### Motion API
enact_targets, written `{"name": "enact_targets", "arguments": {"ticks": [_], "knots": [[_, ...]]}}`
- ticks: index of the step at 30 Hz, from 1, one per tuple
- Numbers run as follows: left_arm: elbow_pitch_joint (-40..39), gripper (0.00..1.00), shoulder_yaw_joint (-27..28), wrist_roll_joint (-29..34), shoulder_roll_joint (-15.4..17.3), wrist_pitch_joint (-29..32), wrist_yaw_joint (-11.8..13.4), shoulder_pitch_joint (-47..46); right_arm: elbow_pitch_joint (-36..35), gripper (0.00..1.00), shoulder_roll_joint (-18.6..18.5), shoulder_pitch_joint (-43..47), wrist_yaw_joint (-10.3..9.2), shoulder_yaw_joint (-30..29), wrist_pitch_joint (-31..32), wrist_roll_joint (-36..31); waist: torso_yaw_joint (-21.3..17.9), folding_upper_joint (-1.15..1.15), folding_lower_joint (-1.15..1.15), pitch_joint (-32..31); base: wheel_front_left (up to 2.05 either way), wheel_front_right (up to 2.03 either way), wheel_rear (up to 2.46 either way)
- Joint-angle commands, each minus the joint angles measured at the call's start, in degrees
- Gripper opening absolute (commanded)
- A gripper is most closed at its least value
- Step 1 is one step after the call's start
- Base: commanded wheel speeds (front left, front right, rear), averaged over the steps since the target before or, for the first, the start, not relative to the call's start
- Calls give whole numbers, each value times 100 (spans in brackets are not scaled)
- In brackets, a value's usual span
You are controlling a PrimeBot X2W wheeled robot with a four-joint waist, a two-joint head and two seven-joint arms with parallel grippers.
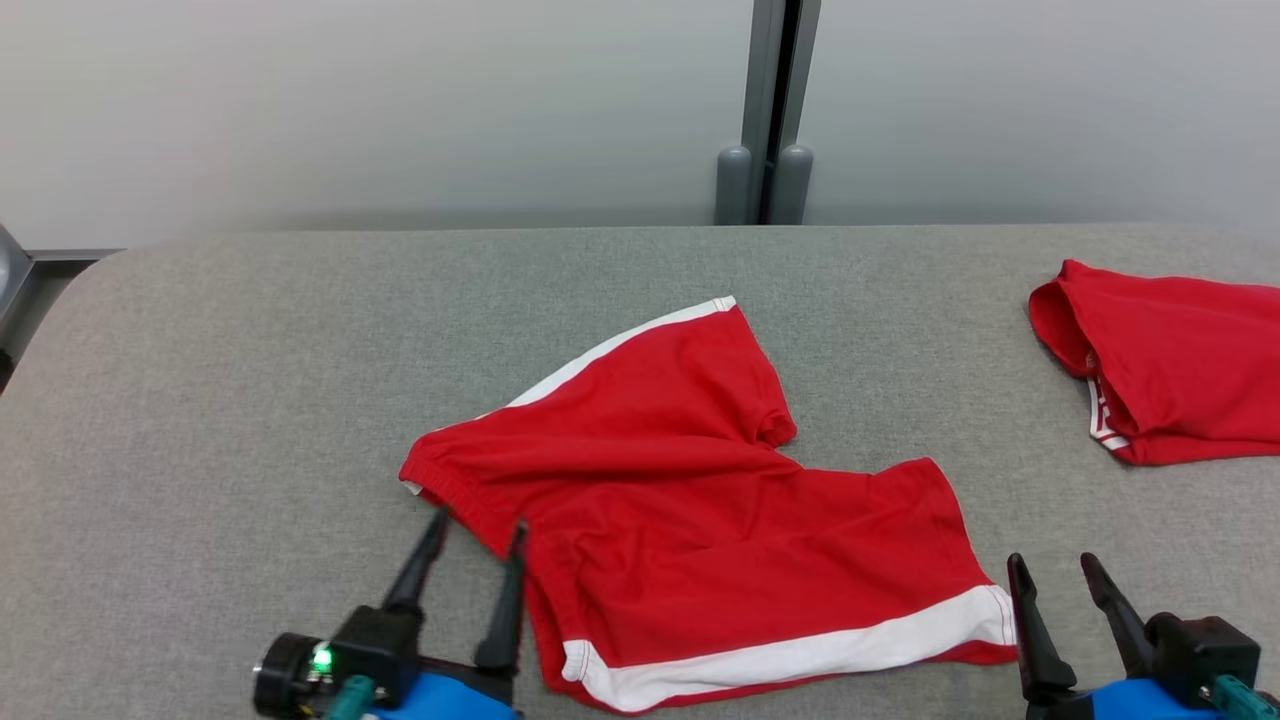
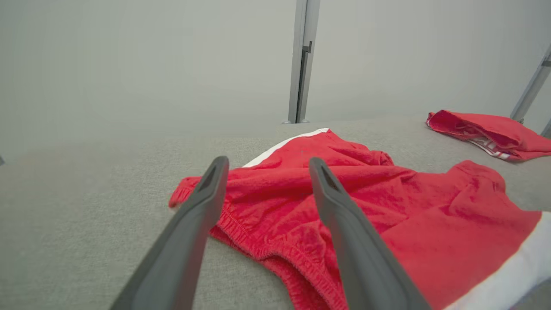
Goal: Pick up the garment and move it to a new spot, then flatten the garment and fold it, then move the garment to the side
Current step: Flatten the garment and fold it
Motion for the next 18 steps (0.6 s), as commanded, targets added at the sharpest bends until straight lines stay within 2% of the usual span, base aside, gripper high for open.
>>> {"name": "enact_targets", "arguments": {"ticks": [1, 8, 18], "knots": [[84, 100, -149, 44, -16, 39, -73, -102, 99, 100, -6, -106, 3, 2, -11, -3, 5, 0, 0, 25, 0, 0, 0], [556, 100, -808, 7, -32, 286, -272, -76, 665, 100, -7, -332, 3, 96, -120, -40, -32, 0, 0, 148, 0, 0, 0], [1102, 100, -1338, -177, 86, 547, -344, -24, 1354, 100, -24, -625, 4, 304, -225, 10, -54, 0, 0, 270, 0, 0, 0]]}}
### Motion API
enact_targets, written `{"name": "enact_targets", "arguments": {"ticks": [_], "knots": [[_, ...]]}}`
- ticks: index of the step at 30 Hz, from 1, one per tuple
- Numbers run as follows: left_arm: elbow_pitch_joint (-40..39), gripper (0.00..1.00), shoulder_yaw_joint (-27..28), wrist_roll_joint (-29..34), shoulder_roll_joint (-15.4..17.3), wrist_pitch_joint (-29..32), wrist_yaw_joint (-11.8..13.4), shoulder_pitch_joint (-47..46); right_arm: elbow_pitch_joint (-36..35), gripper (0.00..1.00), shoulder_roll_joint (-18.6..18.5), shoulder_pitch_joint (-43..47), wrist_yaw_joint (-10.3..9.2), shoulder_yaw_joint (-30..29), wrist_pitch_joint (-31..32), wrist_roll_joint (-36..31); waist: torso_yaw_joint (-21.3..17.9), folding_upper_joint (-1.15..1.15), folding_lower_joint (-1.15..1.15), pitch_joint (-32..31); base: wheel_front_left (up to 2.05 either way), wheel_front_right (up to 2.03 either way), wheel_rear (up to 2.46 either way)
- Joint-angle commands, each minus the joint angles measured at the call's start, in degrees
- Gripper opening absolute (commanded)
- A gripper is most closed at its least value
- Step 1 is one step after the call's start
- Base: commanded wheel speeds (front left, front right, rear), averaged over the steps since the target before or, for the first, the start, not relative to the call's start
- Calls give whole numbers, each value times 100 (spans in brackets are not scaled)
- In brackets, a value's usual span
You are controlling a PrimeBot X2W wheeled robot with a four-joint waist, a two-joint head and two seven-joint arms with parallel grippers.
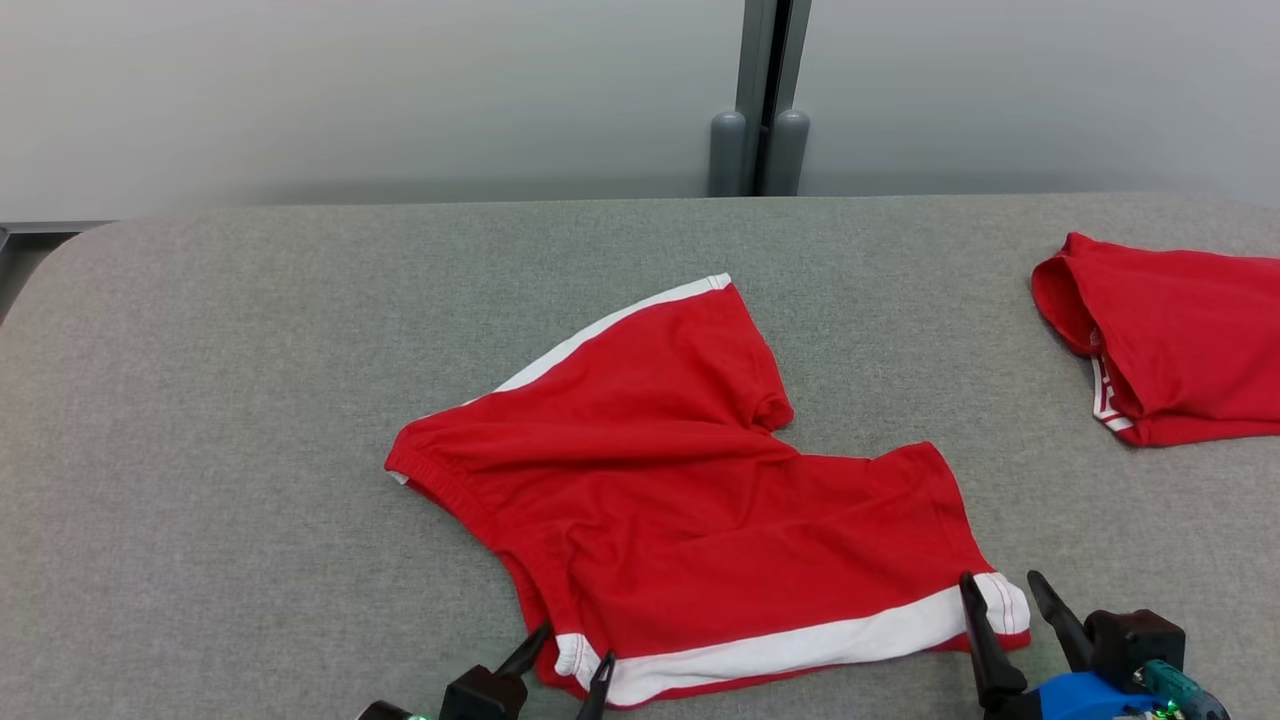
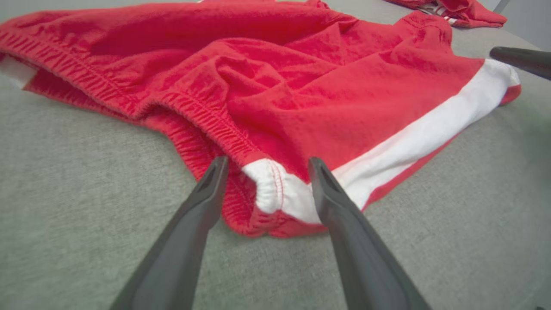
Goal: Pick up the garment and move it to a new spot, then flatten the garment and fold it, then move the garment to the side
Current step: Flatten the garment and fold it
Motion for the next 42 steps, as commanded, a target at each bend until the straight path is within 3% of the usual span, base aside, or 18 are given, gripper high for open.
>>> {"name": "enact_targets", "arguments": {"ticks": [1, 13, 14, 15, 16, 24, 32, 37, 42], "knots": [[64, 100, -52, -25, 11, -5, -29, -25, 106, 100, -40, -101, 2, 16, -16, 14, -3, 0, -1, 11, 0, 0, 0], [627, 100, -340, -223, -64, -17, -46, -224, 958, 98, -177, -405, 2, 361, -141, 291, 19, 0, -1, 22, 0, 0, 0], [668, 89, -374, -235, -76, -24, -47, -258, 988, 67, -180, -427, 2, 386, -164, 324, 23, 0, -1, 19, 0, 0, 0], [709, 66, -413, -266, -95, -18, -47, -286, 1018, 40, -184, -435, 2, 412, -192, 349, 22, 0, -1, 15, 0, 0, 0], [745, 1, -435, -303, -116, -20, -45, -306, 1045, 0, -185, -433, 2, 440, -208, 385, 21, 0, -1, 11, 0, 0, 0], [771, 0, -458, -658, -192, -299, -35, -543, 823, 0, -211, -290, 2, 552, -462, 455, 4, 0, -1, -75, 0, 0, 0], [-115, 0, -127, -867, 83, -479, -34, -882, -200, 0, -290, -358, 2, 758, -465, 568, -42, 0, -1, 17, 0, 0, 0], [-662, 0, 126, -958, 259, -293, -34, -1654, -765, 0, -425, -1089, 2, 896, -220, 660, -91, 0, -1, 278, 0, 0, 0], [-877, 0, 360, -929, 459, -59, -35, -3047, -939, 0, -469, -2464, 2, 1073, 82, 648, -121, 0, -1, 821, 0, 0, 0]]}}
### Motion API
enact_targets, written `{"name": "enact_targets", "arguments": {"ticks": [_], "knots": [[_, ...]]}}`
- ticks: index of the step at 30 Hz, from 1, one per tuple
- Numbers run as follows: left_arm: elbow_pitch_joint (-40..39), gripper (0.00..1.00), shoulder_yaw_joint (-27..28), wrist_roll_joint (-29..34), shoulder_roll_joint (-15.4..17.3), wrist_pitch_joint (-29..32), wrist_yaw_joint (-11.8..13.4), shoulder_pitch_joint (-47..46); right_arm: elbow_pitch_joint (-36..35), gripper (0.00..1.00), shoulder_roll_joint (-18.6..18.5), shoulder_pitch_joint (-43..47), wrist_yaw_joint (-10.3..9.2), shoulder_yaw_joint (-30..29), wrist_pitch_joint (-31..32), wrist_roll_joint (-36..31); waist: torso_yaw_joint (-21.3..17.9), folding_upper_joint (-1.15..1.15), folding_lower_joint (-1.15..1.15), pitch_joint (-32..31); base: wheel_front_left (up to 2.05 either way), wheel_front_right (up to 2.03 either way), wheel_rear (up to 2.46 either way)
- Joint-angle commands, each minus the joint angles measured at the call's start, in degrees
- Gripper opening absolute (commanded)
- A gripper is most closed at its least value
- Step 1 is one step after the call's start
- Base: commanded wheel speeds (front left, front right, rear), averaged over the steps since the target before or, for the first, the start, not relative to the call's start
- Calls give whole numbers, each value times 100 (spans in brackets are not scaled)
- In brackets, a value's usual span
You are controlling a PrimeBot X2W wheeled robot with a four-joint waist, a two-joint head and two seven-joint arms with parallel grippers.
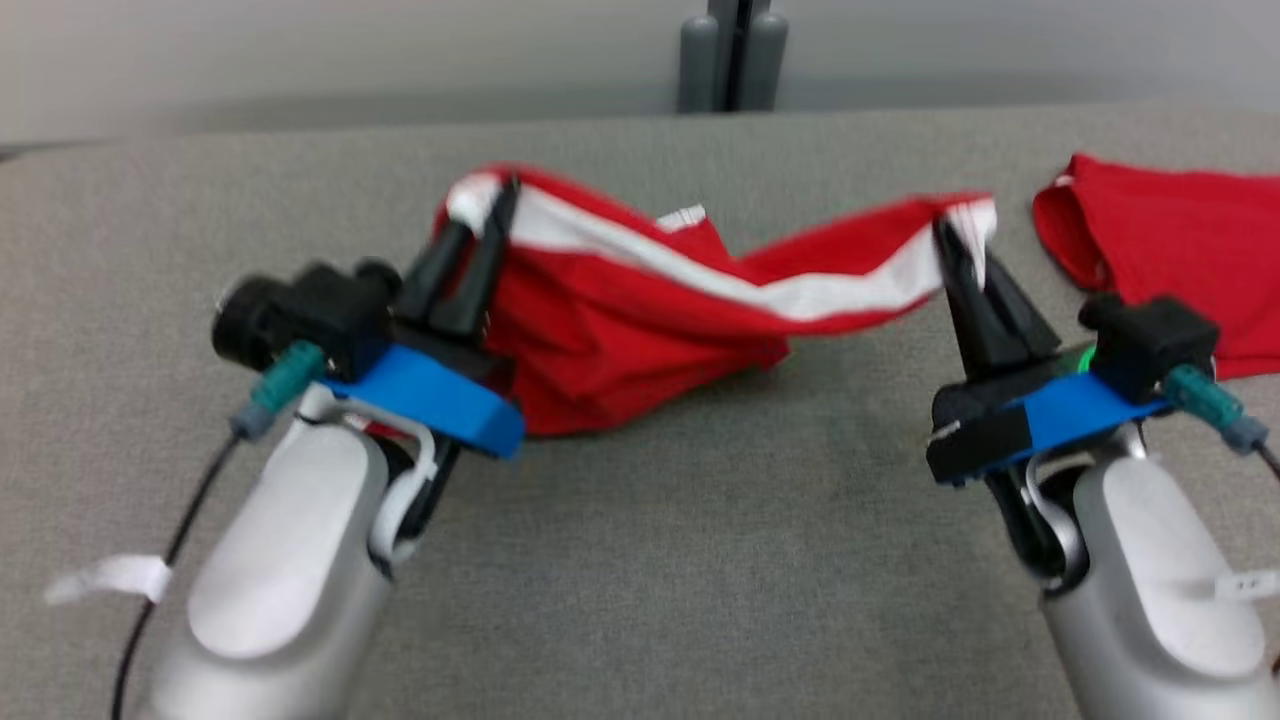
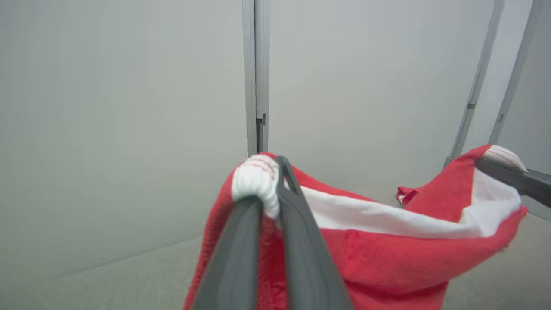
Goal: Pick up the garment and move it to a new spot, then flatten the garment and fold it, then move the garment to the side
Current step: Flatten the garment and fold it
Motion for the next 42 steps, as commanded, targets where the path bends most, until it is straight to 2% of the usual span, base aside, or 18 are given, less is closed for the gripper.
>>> {"name": "enact_targets", "arguments": {"ticks": [1, 8, 11, 16, 19, 23, 28, 36, 42], "knots": [[1, 0, 53, -46, 36, 42, -5, -373, 45, 0, -55, -401, 4, 21, 49, 14, 95, 0, -1, 238, 0, 0, 0], [385, 0, 209, -72, 233, 179, -6, -2656, 717, 0, -59, -2914, 4, -34, 222, 125, 17, 0, -1, 1082, 0, 0, 0], [685, 0, 153, -116, 208, 91, -5, -3512, 1088, 0, -40, -3842, 4, -132, 192, 233, -5, 0, -1, 1300, 0, 0, 0], [1354, 0, -7, -273, 91, -265, -6, -4640, 1992, 0, -101, -5103, 4, -380, 53, 404, -2, 0, -1, 1485, 0, 0, 0], [1567, 0, -90, -356, 25, -418, -6, -4822, 2398, 0, -119, -5329, 4, -300, -72, 453, 6, 0, -1, 1512, 0, 0, 0], [1698, 0, -281, -414, 20, -506, -6, -4572, 2699, 0, -114, -5218, 4, -169, -241, 510, 12, 0, -1, 1525, 0, 0, 0], [1658, 0, -286, -533, -33, -588, 7, -3674, 2967, 0, -107, -4531, 4, 191, -480, 668, 21, 0, -1, 1431, 0, 0, 0], [831, 0, -102, -400, -109, -593, 139, -1166, 2696, 0, -315, -2503, 4, 566, -630, 998, 30, 0, -1, 952, 0, 0, 0], [219, 0, -153, -277, -81, -593, 165, 668, 1958, 0, -500, -741, 4, 486, -639, 1166, 41, 0, -1, 486, 0, 0, 0]]}}
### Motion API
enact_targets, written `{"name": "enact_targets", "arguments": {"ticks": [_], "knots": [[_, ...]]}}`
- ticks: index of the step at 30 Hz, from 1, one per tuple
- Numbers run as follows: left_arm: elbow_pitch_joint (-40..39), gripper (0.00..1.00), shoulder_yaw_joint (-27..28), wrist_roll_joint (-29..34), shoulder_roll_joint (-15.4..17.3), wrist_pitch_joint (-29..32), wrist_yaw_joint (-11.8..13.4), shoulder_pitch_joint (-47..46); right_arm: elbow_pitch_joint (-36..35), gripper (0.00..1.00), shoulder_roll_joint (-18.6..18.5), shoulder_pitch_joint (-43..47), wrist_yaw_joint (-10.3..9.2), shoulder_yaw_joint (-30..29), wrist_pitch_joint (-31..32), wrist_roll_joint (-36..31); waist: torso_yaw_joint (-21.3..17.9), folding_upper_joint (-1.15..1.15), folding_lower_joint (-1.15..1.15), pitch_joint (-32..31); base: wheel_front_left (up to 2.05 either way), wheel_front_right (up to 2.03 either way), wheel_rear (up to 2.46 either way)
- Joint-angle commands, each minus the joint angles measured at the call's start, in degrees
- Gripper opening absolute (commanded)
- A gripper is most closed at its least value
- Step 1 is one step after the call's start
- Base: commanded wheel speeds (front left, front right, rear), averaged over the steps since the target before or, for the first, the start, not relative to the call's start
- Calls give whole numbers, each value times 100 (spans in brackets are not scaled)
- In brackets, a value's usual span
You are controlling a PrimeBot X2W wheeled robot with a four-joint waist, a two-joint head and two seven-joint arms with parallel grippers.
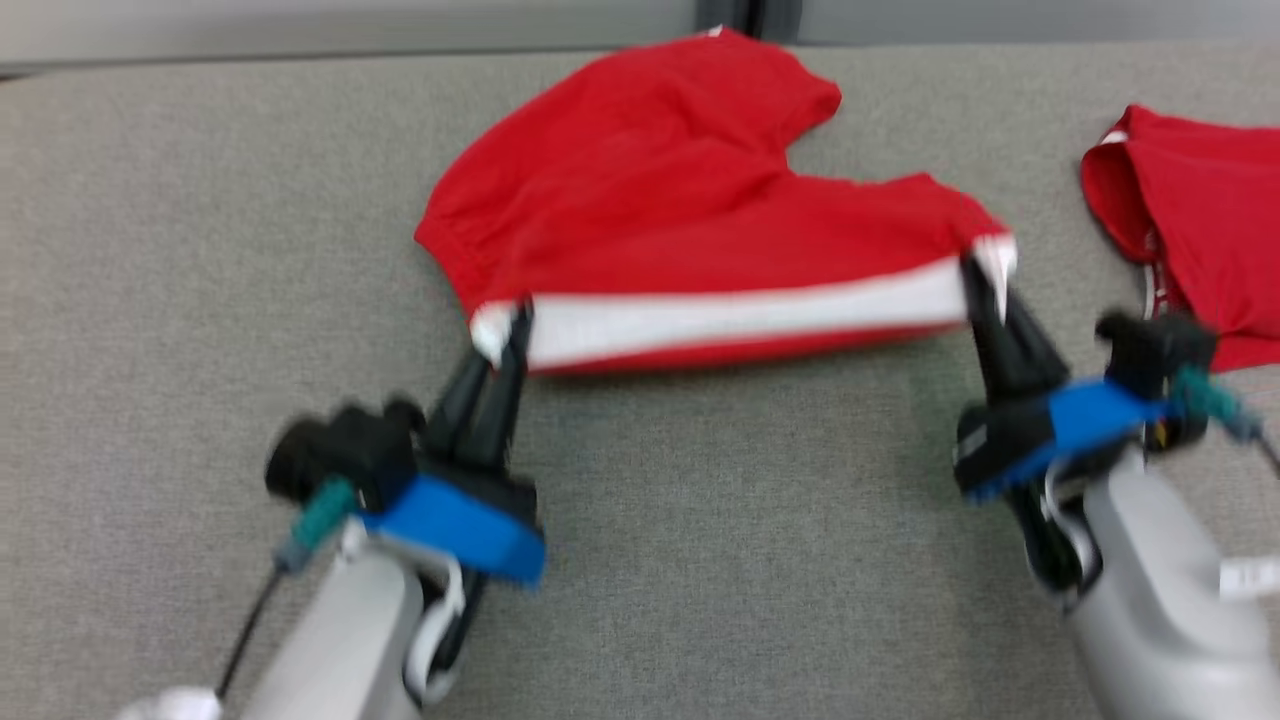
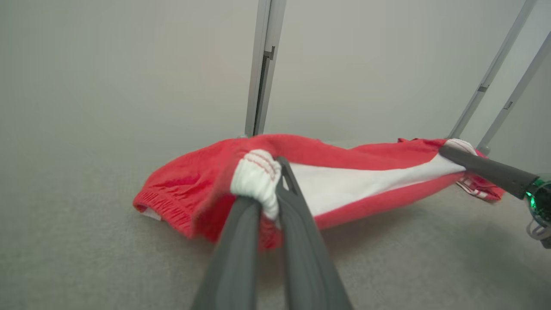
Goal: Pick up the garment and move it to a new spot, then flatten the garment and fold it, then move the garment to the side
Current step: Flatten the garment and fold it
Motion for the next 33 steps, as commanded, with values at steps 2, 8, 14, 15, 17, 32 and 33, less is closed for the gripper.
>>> {"name": "enact_targets", "arguments": {"ticks": [2, 8, 14, 15, 17, 32, 33], "knots": [[-199, 0, -65, 53, 47, -25, -27, 601, -298, 0, -104, 722, 3, -44, -25, 39, -61, 0, 2, -231, 0, 0, 0], [-488, 0, -452, 145, 112, -26, -24, 1617, -1039, 0, -118, 2110, 3, -338, 65, 83, 5, 0, 2, -601, 0, 0, 0], [-793, 0, -665, 109, 152, 24, 52, 2261, -1969, 0, 137, 3274, 4, -908, 403, -63, 45, 0, 2, -809, 0, 0, 0], [-840, 0, -699, 109, 160, 48, 68, 2325, -2112, 0, 193, 3417, 4, -995, 481, -90, 48, 0, 2, -822, 0, 0, 0], [-906, 0, -734, 96, 165, 67, 84, 2400, -2381, 0, 296, 3617, 4, -1154, 614, -153, 50, 0, 2, -846, 0, 0, 0], [-887, 0, -576, 126, 111, 82, -2, 1209, -2921, 0, 216, 2347, 4, -1324, 1658, -591, 249, 0, 2, -472, 0, 0, 0], [-832, 0, -576, 124, 96, 81, -21, 1069, -2877, 0, 188, 2153, 4, -1331, 1707, -602, 272, 0, 2, -392, 0, 0, 0]]}}
